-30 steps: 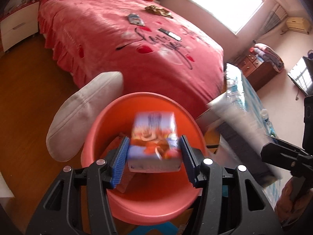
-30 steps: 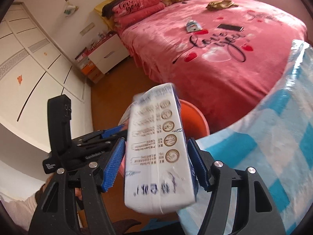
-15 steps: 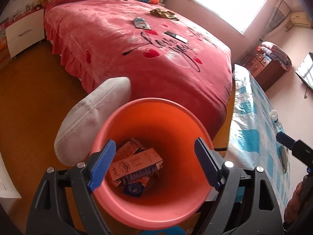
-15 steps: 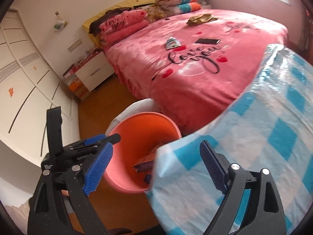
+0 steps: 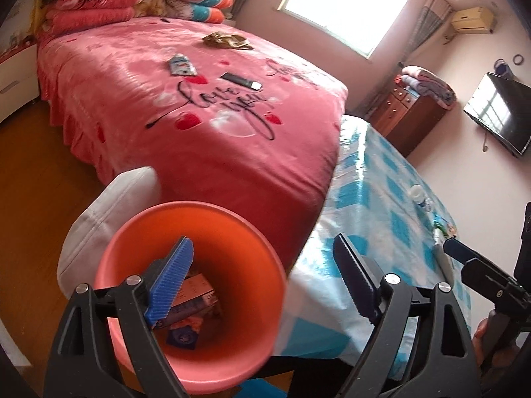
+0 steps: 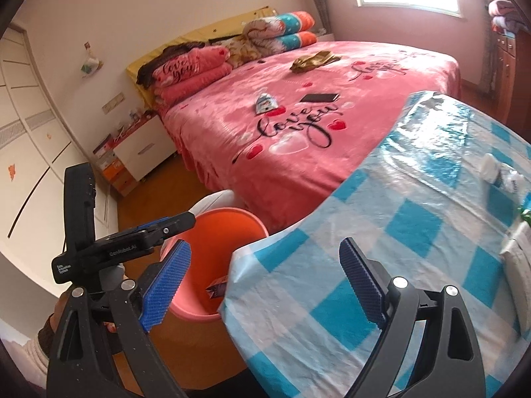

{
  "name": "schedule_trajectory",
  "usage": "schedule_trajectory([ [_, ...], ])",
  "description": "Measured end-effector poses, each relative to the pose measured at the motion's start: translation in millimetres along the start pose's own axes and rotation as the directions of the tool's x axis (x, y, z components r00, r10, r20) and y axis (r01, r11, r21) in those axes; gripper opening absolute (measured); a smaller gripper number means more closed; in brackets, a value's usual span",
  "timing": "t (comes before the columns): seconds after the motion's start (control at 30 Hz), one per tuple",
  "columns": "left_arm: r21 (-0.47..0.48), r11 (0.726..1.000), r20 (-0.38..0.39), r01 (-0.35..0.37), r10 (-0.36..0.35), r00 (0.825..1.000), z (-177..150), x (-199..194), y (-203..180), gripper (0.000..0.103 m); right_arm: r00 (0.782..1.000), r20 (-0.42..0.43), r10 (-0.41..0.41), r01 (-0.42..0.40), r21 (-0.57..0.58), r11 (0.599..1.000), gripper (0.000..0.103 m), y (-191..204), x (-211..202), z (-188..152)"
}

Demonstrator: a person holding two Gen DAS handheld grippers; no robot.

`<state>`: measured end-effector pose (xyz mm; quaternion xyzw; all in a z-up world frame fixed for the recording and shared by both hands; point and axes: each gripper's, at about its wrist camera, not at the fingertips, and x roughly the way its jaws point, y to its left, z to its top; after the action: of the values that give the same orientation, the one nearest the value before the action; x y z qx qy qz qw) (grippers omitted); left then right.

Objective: Collect trash
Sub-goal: 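Move both open tools back toward the remaining items on the table, then lower the left tool toward the blue Vinda tissue pack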

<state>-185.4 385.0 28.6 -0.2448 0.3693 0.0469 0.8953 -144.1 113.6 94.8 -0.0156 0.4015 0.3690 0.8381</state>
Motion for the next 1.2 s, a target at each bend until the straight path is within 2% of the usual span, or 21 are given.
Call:
schedule_trajectory([
  [0.07,0.009,1.0,0.001,0.015,-0.015,1.0,2,0,-9,0.087,1.0,0.019,-0.005,0.004,0.014,1.0,0.095,-6,-8,-2],
  [0.5,0.096,0.992,-0.036,0.079,-0.076,0.996,-4,6,-67,0.089,0.992,0.114,-0.045,0.034,0.099,0.995,0.095,-42,-50,-18],
  [1.2,0.214,0.972,-0.091,0.092,-0.074,0.993,-20,14,-139,0.09,0.975,0.21,-0.068,0.012,0.254,0.967,0.095,-104,-86,-52],
])
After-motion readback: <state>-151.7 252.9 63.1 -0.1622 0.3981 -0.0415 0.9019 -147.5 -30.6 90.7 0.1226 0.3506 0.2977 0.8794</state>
